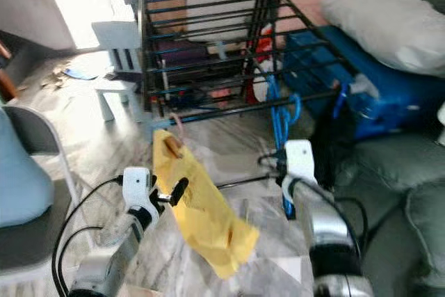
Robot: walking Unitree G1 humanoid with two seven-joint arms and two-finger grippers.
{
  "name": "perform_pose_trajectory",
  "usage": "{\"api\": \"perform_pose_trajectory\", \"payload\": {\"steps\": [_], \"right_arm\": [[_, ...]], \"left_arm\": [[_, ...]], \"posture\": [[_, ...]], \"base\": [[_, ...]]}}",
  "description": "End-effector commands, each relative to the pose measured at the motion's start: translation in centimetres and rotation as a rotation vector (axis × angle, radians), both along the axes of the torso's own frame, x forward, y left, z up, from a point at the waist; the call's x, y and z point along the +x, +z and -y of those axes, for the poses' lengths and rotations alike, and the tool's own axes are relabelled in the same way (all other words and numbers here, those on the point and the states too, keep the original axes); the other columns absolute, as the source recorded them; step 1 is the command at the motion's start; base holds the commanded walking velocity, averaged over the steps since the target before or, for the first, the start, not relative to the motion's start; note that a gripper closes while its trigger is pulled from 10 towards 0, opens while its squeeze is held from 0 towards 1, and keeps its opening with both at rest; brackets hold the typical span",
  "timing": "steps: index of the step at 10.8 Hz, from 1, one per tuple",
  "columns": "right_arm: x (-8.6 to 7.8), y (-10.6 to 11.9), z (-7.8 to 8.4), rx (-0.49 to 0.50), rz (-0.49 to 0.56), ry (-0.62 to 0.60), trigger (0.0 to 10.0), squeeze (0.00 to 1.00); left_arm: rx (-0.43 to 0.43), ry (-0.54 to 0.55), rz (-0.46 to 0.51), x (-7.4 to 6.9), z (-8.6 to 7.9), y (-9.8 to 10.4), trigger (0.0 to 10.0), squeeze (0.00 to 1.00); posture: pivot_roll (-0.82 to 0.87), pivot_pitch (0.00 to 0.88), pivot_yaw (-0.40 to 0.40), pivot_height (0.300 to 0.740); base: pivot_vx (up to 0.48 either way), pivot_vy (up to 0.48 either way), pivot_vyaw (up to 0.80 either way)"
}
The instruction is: Hang hanger
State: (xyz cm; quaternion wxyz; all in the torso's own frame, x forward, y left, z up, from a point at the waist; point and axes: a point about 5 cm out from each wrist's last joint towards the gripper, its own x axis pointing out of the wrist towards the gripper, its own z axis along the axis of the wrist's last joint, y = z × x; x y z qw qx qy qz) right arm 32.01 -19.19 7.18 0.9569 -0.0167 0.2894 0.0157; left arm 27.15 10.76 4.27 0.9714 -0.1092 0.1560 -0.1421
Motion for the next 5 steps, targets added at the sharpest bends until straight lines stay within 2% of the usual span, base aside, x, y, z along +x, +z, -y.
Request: {"api": "perform_pose_trajectory", "payload": {"steps": [1, 2, 3, 5], "right_arm": [[0.9, 1.0, -0.8, 0.025, -0.003, 0.033, 10.0, 0.0], [1.7, 1.3, -1.6, 0.05, -0.018, 0.083, 10.0, 0.0], [2.3, 1.5, -2.6, 0.035, -0.031, 0.145, 10.0, 0.0], [2.6, 1.1, -4.3, 0.029, -0.084, 0.241, 10.0, 0.0]], "left_arm": [[0.009, 0.003, -0.011, 0.0, -0.1, -0.1, 10.0, 0.0], [0.011, 0.006, -0.014, 0.0, -0.2, -0.1, 10.0, 0.0], [0.012, 0.007, -0.017, -0.2, -0.3, -0.2, 10.0, 0.0], [-0.002, 0.005, -0.012, -0.2, 0.0, 0.0, 10.0, 0.0]], "posture": [[-0.2, 0.0, 0.037, 0.74], [-0.19, 0.0, 0.033, 0.74], [-0.19, 0.0, 0.027, 0.74], [-0.18, 0.0, 0.012, 0.74]], "base": [[0.0, 0.0, 0.0], [0.0, 0.0, 0.0], [0.0, 0.0, 0.0], [0.0, 0.0, 0.0]]}}
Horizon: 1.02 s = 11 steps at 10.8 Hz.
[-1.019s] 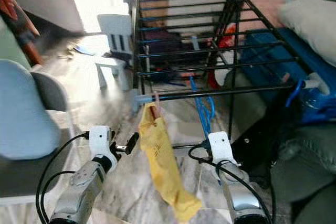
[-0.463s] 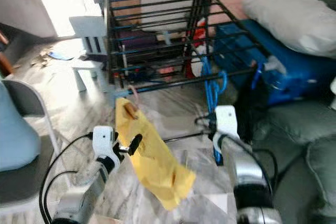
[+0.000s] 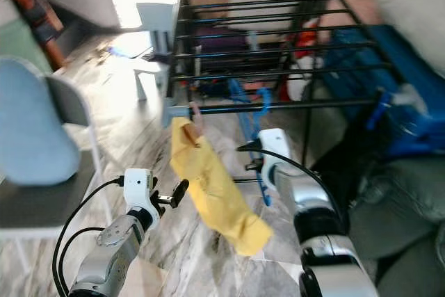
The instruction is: Hang hanger
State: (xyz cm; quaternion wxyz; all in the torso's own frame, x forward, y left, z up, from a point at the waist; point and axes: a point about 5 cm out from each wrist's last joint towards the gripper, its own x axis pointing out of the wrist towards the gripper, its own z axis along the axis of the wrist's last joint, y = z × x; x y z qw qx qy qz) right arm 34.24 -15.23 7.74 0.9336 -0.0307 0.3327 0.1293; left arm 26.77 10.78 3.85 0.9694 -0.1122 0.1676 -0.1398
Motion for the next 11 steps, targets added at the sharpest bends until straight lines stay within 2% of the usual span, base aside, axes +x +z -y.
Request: {"api": "perform_pose_trajectory", "payload": {"steps": [1, 2, 5, 6, 8, 11], "right_arm": [[0.4, 0.3, -0.4, -0.003, 0.005, 0.018, 10.0, 0.0], [0.6, 0.1, -0.1, -0.016, -0.009, 0.006, 10.0, 0.0], [1.5, 0.3, 2.8, 0.03, -0.041, -0.207, 10.0, 0.0], [1.6, 0.3, 3.5, 0.03, -0.04, -0.246, 10.0, 0.0], [1.8, 0.4, 4.4, 0.016, -0.023, -0.306, 10.0, 0.0], [1.0, -1.0, 4.2, 0.063, -0.101, -0.303, 10.0, 0.0]], "left_arm": [[0.001, 0.002, 0.012, 0.2, 0.0, 0.4, 10.0, 0.0], [0.003, 0.002, 0.006, 0.1, -0.1, 0.2, 10.0, 0.0], [0.008, 0.002, -0.005, 0.0, -0.2, 0.1, 10.0, 0.0], [0.008, 0.0, -0.007, 0.0, -0.1, 0.1, 10.0, 0.0], [0.009, -0.005, -0.012, 0.0, -0.1, 0.0, 10.0, 0.0], [0.013, -0.013, -0.023, -0.1, 0.1, -0.2, 10.0, 0.0]], "posture": [[-0.18, 0.0, 0.009, 0.74], [-0.17, 0.0, 0.006, 0.74], [-0.17, 0.0, 0.001, 0.74], [-0.17, 0.0, 0.001, 0.74], [-0.17, 0.0, 0.004, 0.74], [-0.17, 0.0, 0.005, 0.74]], "base": [[0.0, 0.0, 0.0], [0.0, 0.0, 0.0], [0.0, 0.0, 0.0], [0.0, 0.0, 0.0], [0.0, 0.0, 0.0], [0.0, 0.0, 0.0]]}}
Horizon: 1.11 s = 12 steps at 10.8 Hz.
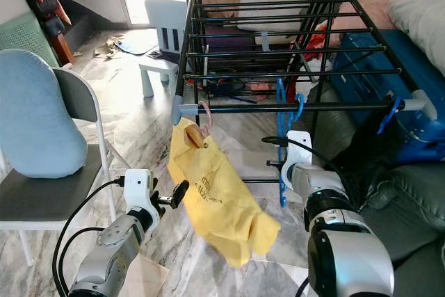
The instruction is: Hang hanger
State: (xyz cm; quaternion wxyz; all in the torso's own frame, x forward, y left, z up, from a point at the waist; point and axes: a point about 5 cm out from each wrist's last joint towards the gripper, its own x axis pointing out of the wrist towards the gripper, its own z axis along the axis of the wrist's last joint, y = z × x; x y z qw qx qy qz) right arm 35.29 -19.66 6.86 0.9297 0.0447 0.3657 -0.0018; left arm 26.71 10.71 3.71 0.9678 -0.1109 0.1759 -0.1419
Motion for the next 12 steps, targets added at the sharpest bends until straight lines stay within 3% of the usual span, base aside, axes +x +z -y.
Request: {"api": "perform_pose_trajectory", "payload": {"steps": [1, 3, 4, 7, 12], "right_arm": [[-0.4, -0.7, -0.4, 0.023, -0.042, 0.008, 10.0, 0.0], [-0.7, -1.1, -0.4, 0.029, -0.044, 0.004, 10.0, 0.0], [-0.5, -0.9, -0.3, 0.031, -0.021, 0.001, 10.0, 1.0], [-0.1, 0.0, 0.3, -0.089, 0.099, 0.052, 10.0, 1.0], [-2.8, -0.8, 0.9, -0.225, 0.216, 0.066, 10.0, 1.0]], "left_arm": [[0.01, -0.007, -0.011, 0.0, 0.1, -0.1, 10.0, 0.0], [0.014, -0.01, -0.016, -0.1, 0.1, -0.1, 10.0, 0.0], [0.016, -0.012, -0.017, 0.0, 0.1, -0.1, 10.0, 0.0], [0.025, 0.008, -0.037, -0.3, 0.0, -0.5, 10.0, 0.0], [0.052, 0.001, -0.04, -0.2, 0.2, -0.7, 10.0, 0.0]], "posture": [[-0.17, 0.0, 0.005, 0.74], [-0.17, 0.0, 0.007, 0.74], [-0.17, 0.0, 0.008, 0.74], [-0.18, 0.0, 0.008, 0.74], [-0.2, 0.0, 0.028, 0.74]], "base": [[0.0, 0.0, 0.0], [0.0, 0.0, 0.0], [0.0, 0.0, 0.0], [0.0, 0.0, 0.0], [0.0, 0.0, 0.0]]}}
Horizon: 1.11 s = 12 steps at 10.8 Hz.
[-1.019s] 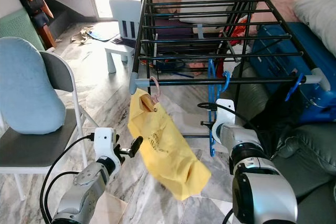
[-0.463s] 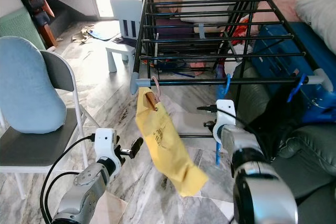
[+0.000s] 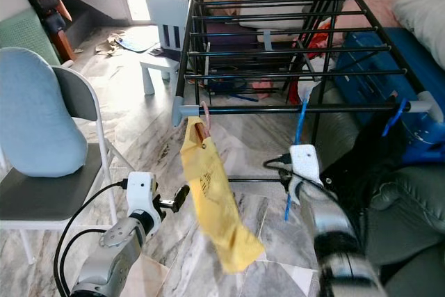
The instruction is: Hang hanger
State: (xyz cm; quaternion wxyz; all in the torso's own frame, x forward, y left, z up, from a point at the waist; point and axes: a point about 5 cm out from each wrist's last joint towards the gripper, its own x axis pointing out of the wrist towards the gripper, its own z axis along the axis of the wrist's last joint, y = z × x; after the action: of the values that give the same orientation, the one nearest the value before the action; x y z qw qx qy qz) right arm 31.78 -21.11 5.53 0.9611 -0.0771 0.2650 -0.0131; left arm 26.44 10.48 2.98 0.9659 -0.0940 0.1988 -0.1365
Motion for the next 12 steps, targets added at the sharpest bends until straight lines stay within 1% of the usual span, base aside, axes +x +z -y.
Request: {"api": "perform_pose_trajectory", "payload": {"steps": [1, 3, 4, 5, 6, 7, 8, 9, 11, 12], "right_arm": [[0.1, 0.8, -0.6, -0.043, 0.055, 0.028, 10.0, 1.0], [-1.3, 0.9, -0.5, -0.066, 0.105, -0.005, 10.0, 1.0], [-1.7, 0.9, -0.5, -0.071, 0.111, -0.006, 10.0, 1.0], [-2.6, 1.1, -0.4, -0.078, 0.141, -0.015, 10.0, 1.0], [-2.9, 1.2, -0.4, -0.088, 0.156, -0.017, 10.0, 1.0], [-3.2, 1.6, -0.2, -0.112, 0.183, -0.018, 10.0, 1.0], [-3.3, 2.0, -0.1, -0.102, 0.207, -0.027, 10.0, 1.0], [-3.1, 2.6, 0.5, -0.105, 0.241, -0.033, 10.0, 1.0], [-3.3, 2.8, 0.8, -0.115, 0.248, -0.035, 10.0, 1.0], [-3.3, 2.7, 0.7, -0.114, 0.254, -0.036, 10.0, 1.0]], "left_arm": [[0.013, -0.001, 0.007, 0.1, 0.1, 0.1, 10.0, 0.0], [0.037, 0.009, 0.017, 0.2, -0.1, 0.1, 10.0, 0.0], [0.041, 0.012, 0.019, 0.2, -0.2, 0.2, 10.0, 0.0], [0.05, 0.02, 0.02, 0.2, -0.3, 0.1, 10.0, 0.0], [0.055, 0.021, 0.02, 0.2, -0.3, 0.1, 10.0, 0.0], [0.062, 0.021, 0.023, 0.3, -0.3, 0.1, 10.0, 0.0], [0.065, 0.021, 0.027, 0.3, -0.3, 0.2, 10.0, 0.0], [0.068, 0.022, 0.03, 0.3, -0.2, 0.2, 10.0, 0.0], [0.076, 0.027, 0.028, 0.2, -0.1, -0.1, 10.0, 0.0], [0.087, 0.042, 0.024, 0.2, -0.3, -0.2, 10.0, 0.0]], "posture": [[-0.2, 0.0, 0.028, 0.74], [-0.2, 0.0, 0.029, 0.74], [-0.2, 0.0, 0.029, 0.74], [-0.2, 0.0, 0.03, 0.74], [-0.2, 0.0, 0.031, 0.74], [-0.2, 0.0, 0.031, 0.74], [-0.2, 0.0, 0.031, 0.74], [-0.2, 0.0, 0.027, 0.74], [-0.19, 0.0, 0.016, 0.74], [-0.18, 0.0, 0.016, 0.74]], "base": [[0.0, 0.0, 0.0], [0.0, 0.0, 0.0], [0.0, 0.0, 0.0], [0.0, 0.0, 0.0], [0.0, 0.0, 0.0], [0.0, 0.0, 0.0], [0.0, 0.0, 0.0], [0.0, 0.0, 0.0], [0.0, 0.0, 0.0], [0.0, 0.0, 0.0]]}}
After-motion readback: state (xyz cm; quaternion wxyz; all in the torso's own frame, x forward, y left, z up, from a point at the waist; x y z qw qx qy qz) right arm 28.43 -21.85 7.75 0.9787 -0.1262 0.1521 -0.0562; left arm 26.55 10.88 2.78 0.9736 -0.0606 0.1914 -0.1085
